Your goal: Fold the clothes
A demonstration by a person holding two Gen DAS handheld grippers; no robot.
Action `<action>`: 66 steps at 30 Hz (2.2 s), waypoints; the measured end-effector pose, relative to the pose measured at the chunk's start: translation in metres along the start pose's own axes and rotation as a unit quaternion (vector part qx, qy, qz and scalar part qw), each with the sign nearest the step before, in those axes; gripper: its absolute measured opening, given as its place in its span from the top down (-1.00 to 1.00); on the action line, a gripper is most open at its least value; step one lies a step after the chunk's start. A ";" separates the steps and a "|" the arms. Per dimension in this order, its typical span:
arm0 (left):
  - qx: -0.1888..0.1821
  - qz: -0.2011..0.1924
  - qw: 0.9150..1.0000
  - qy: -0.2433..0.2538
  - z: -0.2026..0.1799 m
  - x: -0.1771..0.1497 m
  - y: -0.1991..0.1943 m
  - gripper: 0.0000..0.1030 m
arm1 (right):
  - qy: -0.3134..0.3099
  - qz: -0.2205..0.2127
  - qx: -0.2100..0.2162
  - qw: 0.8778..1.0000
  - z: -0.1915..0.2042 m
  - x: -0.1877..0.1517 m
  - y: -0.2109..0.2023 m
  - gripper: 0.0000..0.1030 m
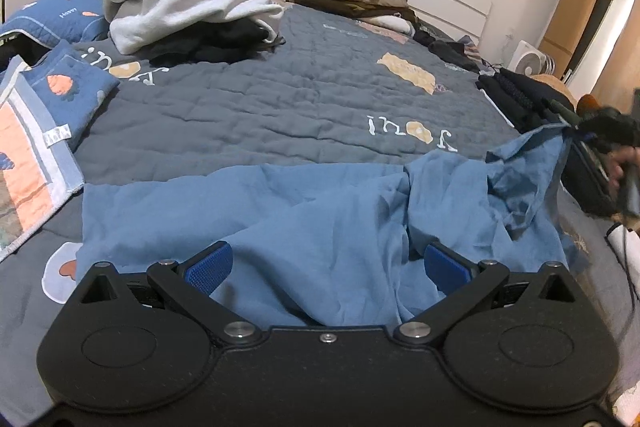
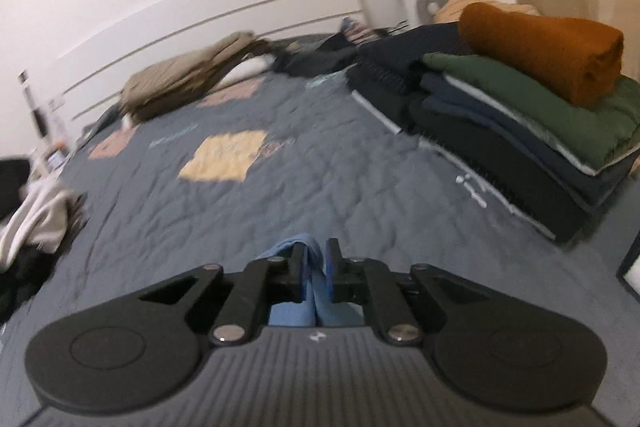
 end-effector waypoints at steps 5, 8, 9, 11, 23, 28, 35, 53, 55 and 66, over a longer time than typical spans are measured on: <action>0.003 -0.009 1.000 -0.006 0.003 0.005 -0.006 -1.00 | -0.017 -0.008 0.025 1.000 0.012 -0.018 -0.070 0.39; 0.004 -0.010 1.000 -0.004 0.003 0.005 -0.009 -1.00 | -0.006 -0.009 0.041 0.999 0.020 -0.040 -0.111 0.27; 0.003 -0.012 1.000 -0.001 0.002 0.006 -0.011 -1.00 | 0.000 -0.010 0.043 0.999 0.022 -0.047 -0.123 0.25; 0.002 -0.016 1.000 0.003 0.002 0.007 -0.014 -1.00 | 0.017 -0.013 0.048 0.999 0.026 -0.061 -0.143 0.21; 0.018 -0.012 0.999 0.028 0.017 0.000 -0.025 -1.00 | -0.016 0.064 0.121 0.990 0.069 -0.145 -0.189 0.15; 0.035 -0.007 0.996 0.084 0.019 -0.008 -0.027 -1.00 | -0.028 0.088 0.146 0.985 0.084 -0.167 -0.201 0.15; 0.020 0.001 0.991 0.130 0.009 -0.026 -0.029 -1.00 | -0.024 0.101 0.163 0.981 0.089 -0.174 -0.206 0.15; -0.008 0.013 0.948 0.316 -0.044 -0.099 0.005 -0.61 | 0.034 0.102 0.176 0.979 0.079 -0.159 -0.209 0.14; -0.009 0.017 0.946 0.323 -0.046 -0.103 0.009 -0.48 | 0.035 0.105 0.174 0.978 0.078 -0.160 -0.209 0.14; -0.026 0.032 0.937 0.348 -0.063 -0.121 0.024 0.04 | 0.039 0.112 0.175 0.977 0.072 -0.162 -0.210 0.14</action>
Point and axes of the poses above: each gripper's, at about its wrist camera, not at the fingertips, and y roughly the way its jaws point, z to its left, x to its top, the point moved 6 cm from there along y, roughly the way its jaws point, and after that the axes turned 15 degrees about -z, right-handed, at the moved point
